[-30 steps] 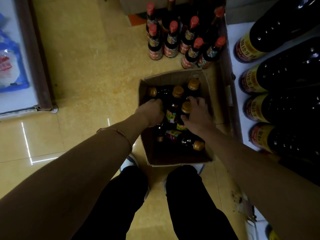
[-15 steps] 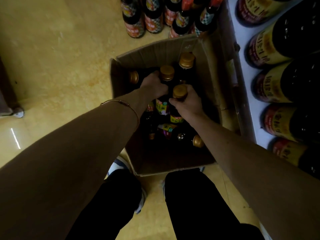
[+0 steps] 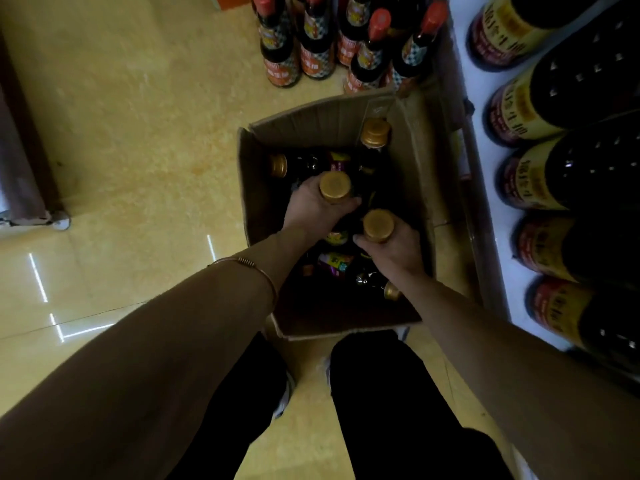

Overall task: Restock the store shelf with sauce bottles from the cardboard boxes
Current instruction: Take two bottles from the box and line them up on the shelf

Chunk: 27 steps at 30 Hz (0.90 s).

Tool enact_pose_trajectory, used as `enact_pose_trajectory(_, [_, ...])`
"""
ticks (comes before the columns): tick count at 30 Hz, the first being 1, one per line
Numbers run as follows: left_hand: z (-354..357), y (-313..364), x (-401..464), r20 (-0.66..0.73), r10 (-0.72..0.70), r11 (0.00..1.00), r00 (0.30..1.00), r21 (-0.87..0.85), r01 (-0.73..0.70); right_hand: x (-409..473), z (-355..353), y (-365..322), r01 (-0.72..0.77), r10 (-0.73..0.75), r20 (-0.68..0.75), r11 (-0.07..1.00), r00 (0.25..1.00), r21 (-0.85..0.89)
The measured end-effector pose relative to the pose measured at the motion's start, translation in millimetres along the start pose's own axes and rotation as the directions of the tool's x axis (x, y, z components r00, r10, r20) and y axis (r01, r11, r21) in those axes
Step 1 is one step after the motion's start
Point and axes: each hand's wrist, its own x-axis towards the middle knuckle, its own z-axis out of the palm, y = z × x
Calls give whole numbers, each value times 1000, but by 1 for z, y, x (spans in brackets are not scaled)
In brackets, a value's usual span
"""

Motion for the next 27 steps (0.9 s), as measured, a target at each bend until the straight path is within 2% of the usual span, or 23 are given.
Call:
enact_pose_trajectory(4, [-35, 53, -38, -43, -6, 995, 999, -102, 2, -31, -50, -42, 20, -10, -106, 995, 994, 102])
enact_pose_trajectory(7, [-66, 100, -74, 8, -13, 981, 1000, -195, 14, -64, -96, -93, 50, -27, -164, 989, 986, 140])
enact_pose_trajectory(10, [-97, 154, -111, 95, 78, 988, 992, -142, -64, -101, -139, -156, 177, -166, -152, 982, 974, 66])
enact_pose_trajectory(13, [-137, 216, -152, 160, 213, 976, 964, -85, -202, -144, -181, -221, 253, -252, -136, 967, 958, -8])
enact_pose_trajectory(17, [-195, 304, -211, 167, 393, 919, 904, -111, -378, -210, -230, -310, 357, -359, -144, 933, 922, -37])
enact_pose_trajectory(22, [-268, 391, -279, 175, 591, 806, 787, -162, -569, -291, -283, -411, 435, -414, -213, 898, 885, 65])
enact_pose_trajectory(27, [-324, 472, -330, 111, 739, 673, 664, -151, -724, -356, -323, -501, 560, -514, -317, 826, 797, 69])
